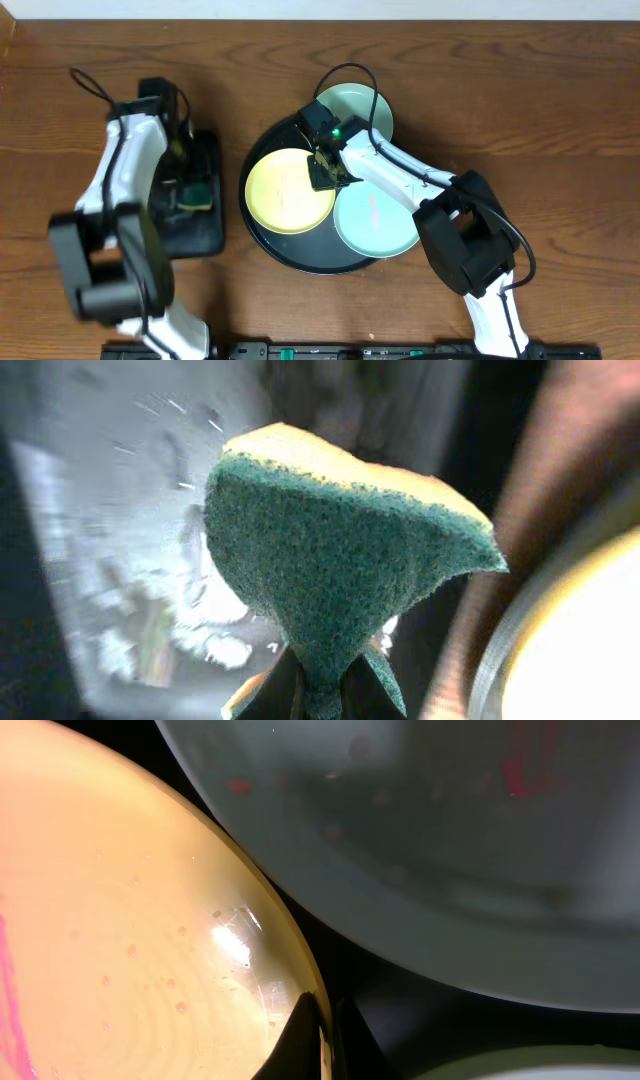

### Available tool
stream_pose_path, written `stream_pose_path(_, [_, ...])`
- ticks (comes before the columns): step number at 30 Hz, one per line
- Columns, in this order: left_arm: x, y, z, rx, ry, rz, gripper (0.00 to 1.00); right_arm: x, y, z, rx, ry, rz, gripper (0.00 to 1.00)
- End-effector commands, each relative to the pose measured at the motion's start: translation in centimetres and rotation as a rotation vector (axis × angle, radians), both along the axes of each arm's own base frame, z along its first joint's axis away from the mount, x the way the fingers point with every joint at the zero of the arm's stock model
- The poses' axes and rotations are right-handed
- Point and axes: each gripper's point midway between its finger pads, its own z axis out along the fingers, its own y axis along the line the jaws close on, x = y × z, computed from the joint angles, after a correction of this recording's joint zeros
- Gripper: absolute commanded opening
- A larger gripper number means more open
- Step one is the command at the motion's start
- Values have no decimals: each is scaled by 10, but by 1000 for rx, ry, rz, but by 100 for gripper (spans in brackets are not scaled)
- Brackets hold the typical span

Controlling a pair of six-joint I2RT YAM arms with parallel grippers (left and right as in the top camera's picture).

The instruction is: Clean dirty plates on tray and stack at the side

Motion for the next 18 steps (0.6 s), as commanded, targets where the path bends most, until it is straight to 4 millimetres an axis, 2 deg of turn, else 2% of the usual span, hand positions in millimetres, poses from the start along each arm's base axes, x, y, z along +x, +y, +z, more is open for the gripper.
stream_pose_path(1, [14,2,59,14,-179,39,7,0,-6,-8,-44,-12,-12,1])
stream_pose_path(4, [11,-6,76,-9,-221,66,7,0,-6,-8,-44,-12,-12,1])
stream_pose_path(8, [11,-38,76,-101,-218,20,7,0,-6,-8,-43,-12,-12,2])
stream_pose_path(12, [8,-65,55,-127,-172,36,7,-1,-5,-8,-38,-7,-11,2])
stream_pose_path(18, [0,-110,14,-156,-76,-9,7,-6,4,-8,39,49,-9,1])
